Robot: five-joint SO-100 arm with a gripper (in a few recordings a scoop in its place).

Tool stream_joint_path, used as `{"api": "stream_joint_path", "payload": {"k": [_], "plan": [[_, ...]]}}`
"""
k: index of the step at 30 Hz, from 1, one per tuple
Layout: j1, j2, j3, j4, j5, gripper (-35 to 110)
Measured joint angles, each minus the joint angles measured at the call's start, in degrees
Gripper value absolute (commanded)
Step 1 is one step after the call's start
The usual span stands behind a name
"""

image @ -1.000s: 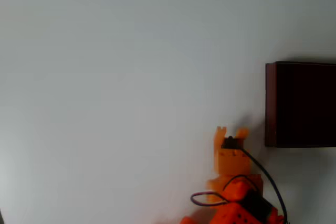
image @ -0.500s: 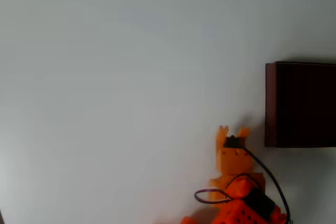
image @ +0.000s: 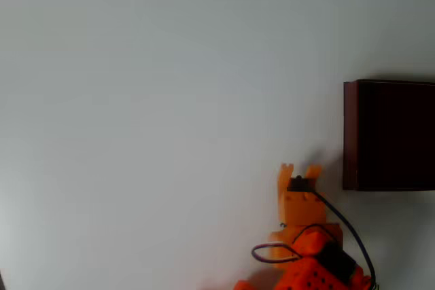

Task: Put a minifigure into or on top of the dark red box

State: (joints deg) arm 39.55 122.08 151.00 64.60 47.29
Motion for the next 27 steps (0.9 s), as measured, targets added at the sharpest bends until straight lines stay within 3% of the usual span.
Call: {"api": "stream_joint_path", "payload": {"k": [7,16,27], "plan": [[-1.85,0.53,-4.92,2.72,-1.23,0],[0.53,0.09,-29.09,19.25,-6.15,0],[5.45,-27.25,-60.12,22.76,-9.93,0]]}}
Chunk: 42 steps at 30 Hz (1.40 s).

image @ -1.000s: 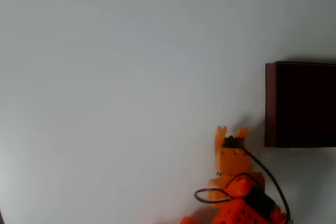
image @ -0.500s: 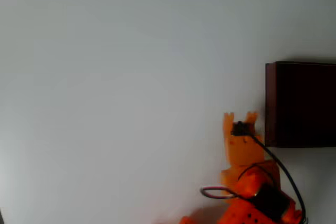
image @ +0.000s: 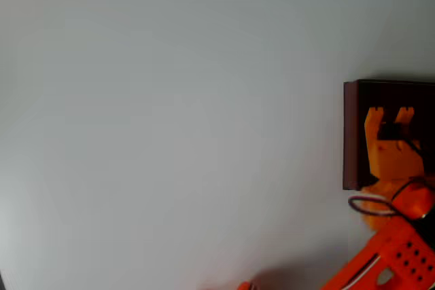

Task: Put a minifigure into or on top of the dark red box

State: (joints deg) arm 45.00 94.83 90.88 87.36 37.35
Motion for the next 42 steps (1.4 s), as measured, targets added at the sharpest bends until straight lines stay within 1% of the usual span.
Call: {"api": "stream_joint_path", "payload": {"k": [3,7,8,11,16,22,27,31,34,36,39,42], "plan": [[0.00,-7.73,-6.86,0.00,-0.70,2],[-0.09,-12.66,-9.67,-1.49,-2.37,22],[-0.09,-13.10,-9.84,-1.41,-2.72,23],[-0.53,-14.33,-10.11,-2.99,-4.57,22],[-1.05,-13.45,-10.02,-1.85,-8.09,20],[-3.60,-0.35,-0.26,-0.62,-13.01,17],[-10.02,22.41,14.77,0.00,-18.02,12],[-19.07,42.45,22.06,4.92,-21.53,1],[-29.09,54.05,23.64,10.02,-22.76,0],[-38.67,58.45,24.79,10.02,-22.50,0],[-56.43,61.96,28.12,9.40,-20.30,0],[-72.86,63.02,33.57,4.57,-18.37,0]]}}
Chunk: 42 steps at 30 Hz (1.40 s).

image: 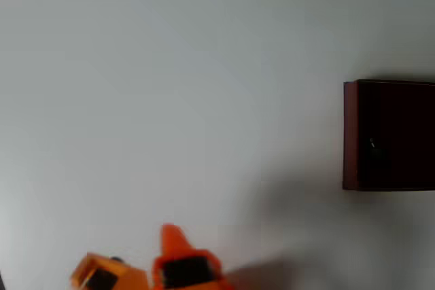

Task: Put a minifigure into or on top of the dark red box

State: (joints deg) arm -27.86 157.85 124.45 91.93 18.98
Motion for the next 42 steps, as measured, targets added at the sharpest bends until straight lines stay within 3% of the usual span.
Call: {"api": "stream_joint_path", "payload": {"k": [8,12,17,27,34,42], "plan": [[-34.89,2.37,16.96,-17.49,-5.98,0],[-42.89,9.14,26.81,-22.68,-8.79,0],[-50.89,32.52,40.87,-22.68,-10.63,0],[-53.44,36.74,48.69,-21.18,-9.14,0],[-48.69,36.74,50.10,-19.42,-3.16,0],[-56.25,36.74,50.10,-19.42,-11.87,0]]}}
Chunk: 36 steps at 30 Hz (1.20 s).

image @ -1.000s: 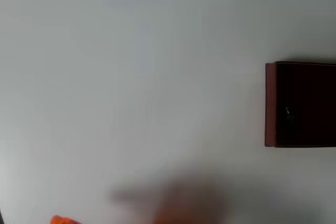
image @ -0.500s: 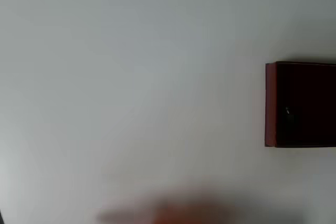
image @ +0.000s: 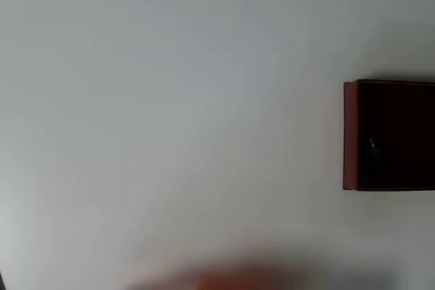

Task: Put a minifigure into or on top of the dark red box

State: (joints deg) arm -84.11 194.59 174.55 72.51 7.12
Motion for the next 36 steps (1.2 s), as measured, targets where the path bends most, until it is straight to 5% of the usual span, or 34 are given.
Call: {"api": "stream_joint_path", "payload": {"k": [22,31,36], "plan": [[2.72,0.00,0.00,0.35,5.63,0],[18.02,0.09,0.44,4.04,29.79,0],[18.37,0.18,0.53,4.48,33.40,0]]}}
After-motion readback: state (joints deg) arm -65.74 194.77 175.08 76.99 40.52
